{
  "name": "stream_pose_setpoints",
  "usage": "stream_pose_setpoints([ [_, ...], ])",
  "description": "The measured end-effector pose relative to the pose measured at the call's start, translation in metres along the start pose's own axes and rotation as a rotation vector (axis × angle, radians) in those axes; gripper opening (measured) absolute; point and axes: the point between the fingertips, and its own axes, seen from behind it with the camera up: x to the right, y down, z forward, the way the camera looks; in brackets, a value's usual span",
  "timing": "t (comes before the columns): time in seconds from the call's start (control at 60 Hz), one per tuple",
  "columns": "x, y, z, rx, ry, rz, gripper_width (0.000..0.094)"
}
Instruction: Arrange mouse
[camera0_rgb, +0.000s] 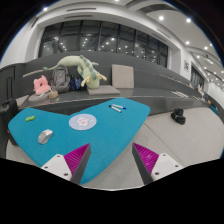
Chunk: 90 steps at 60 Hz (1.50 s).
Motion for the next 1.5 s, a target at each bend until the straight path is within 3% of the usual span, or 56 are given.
stream_pose_setpoints([
  [0.133,-0.035,0.007,-0.002,-0.002,-0.061,0.0,0.0868],
  [0.617,-0.285,0.061,-0.019,0.001,-0.304,-0.049,0.0857],
  [1.0,-0.366,0.07,0.062,0.035,-0.345,-0.087,0.0861],
  [1.4,-0.423,0.083,0.174,-0.127,-0.371,-0.066,0.0862],
  [1.5,-0.429,0.071,0.191,-0.123,-0.375,-0.073,0.0862],
])
